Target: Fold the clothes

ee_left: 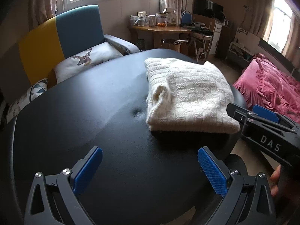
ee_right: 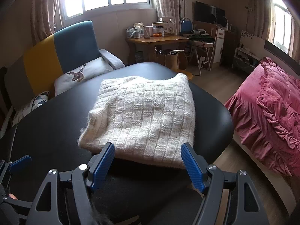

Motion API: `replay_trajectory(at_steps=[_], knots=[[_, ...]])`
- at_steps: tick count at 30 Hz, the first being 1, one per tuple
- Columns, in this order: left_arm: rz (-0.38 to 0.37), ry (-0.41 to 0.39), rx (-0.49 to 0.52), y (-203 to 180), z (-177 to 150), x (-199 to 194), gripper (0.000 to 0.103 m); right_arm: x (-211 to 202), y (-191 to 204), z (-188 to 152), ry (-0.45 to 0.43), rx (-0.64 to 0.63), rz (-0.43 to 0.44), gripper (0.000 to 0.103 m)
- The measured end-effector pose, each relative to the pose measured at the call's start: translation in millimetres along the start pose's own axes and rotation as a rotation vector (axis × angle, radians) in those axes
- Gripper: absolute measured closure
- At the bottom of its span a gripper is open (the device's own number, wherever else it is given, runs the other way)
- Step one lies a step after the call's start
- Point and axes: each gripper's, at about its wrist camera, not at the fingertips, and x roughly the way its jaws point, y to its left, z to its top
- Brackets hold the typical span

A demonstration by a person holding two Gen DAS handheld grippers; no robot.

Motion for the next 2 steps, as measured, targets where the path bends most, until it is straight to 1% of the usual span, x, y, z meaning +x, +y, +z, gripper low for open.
replay_trajectory(at_steps=[2], knots=[[0.005, 0.008, -0.001, 0.8, -0.7, 1.3, 0.0, -0.9, 0.3, -0.9, -0.001, 0.001, 0.002, 0.028]])
